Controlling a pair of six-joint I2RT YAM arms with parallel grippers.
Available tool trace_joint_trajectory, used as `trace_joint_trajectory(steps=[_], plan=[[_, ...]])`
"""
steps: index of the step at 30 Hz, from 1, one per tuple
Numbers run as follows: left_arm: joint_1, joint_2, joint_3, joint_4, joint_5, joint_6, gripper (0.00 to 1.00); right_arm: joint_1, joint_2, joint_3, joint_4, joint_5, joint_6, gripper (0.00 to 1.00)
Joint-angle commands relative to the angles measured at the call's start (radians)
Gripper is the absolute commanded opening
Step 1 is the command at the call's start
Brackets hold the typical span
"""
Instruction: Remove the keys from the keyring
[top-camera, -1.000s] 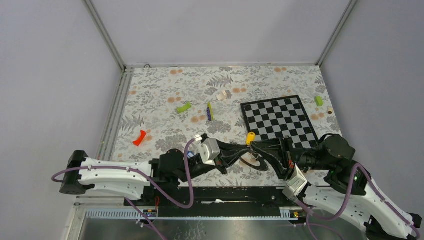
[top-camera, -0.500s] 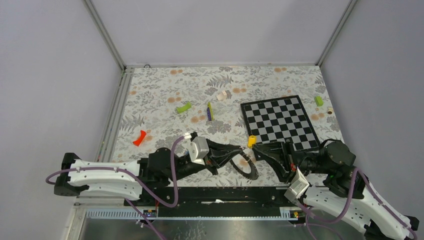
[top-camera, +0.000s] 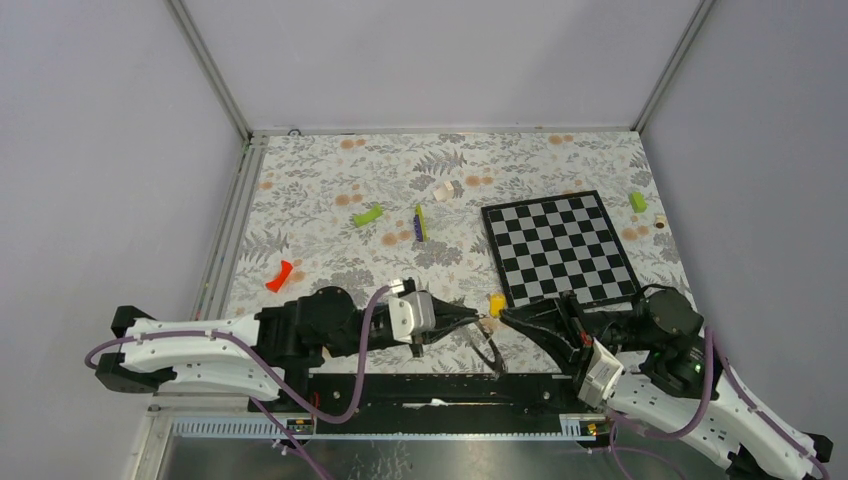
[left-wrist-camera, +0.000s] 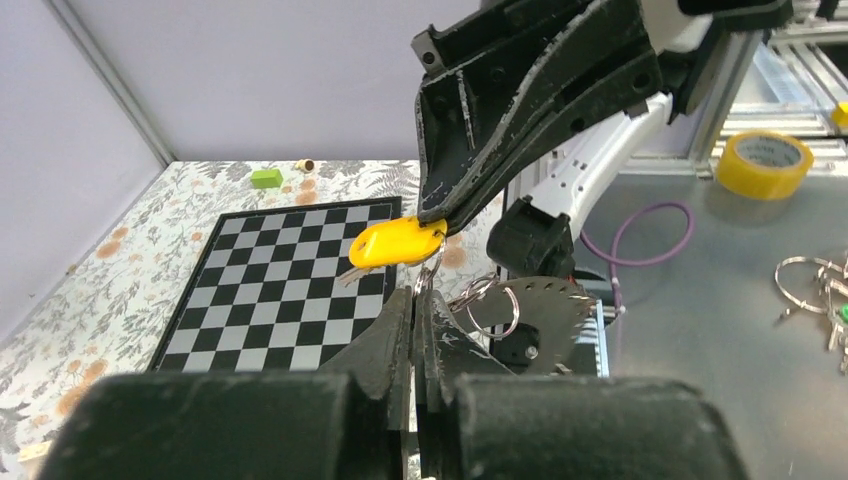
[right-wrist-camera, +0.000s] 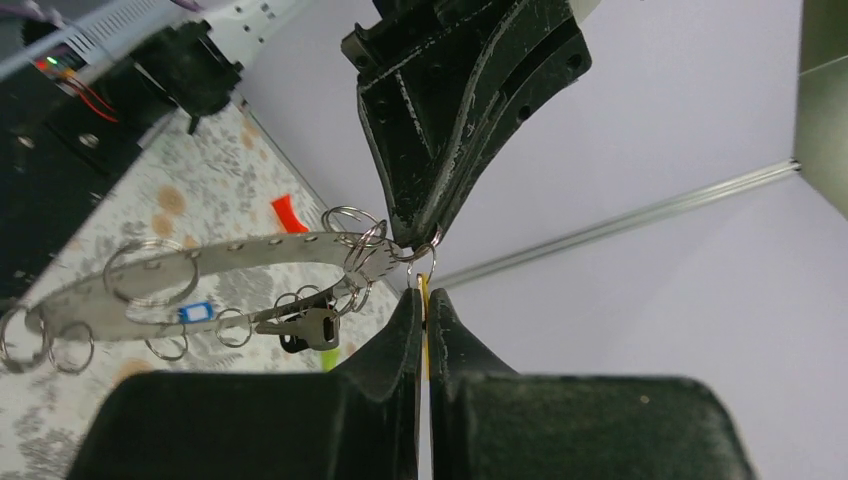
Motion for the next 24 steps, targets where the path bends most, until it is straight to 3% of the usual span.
trace_joint_trajectory(steps=[1,5,11,16,24], plan=[[0.004,-0.079,0.031,-0.051,0.044,0.146,0.00,0.000,-0.019,0.002,0.020,-0.083,0.150,0.00],[0.004,-0.079,0.078,-0.155,0.088,0.247,0.00,0.000,-0.043,-0.035,0.066,-0.093,0.284,0.01],[0.004,-0.077,0.175,-0.342,0.181,0.427,0.00,0.000,-0.095,-0.087,0.173,-0.019,0.581,0.12],[0.004,-0.117,0.170,-0.356,0.217,0.547,0.00,0.000,-0.130,-0.118,0.255,0.082,0.799,0.23],[0.004,-0.106,0.177,-0.384,0.266,0.694,0.00,0.000,-0.134,-0.154,0.374,0.151,1.013,0.32]])
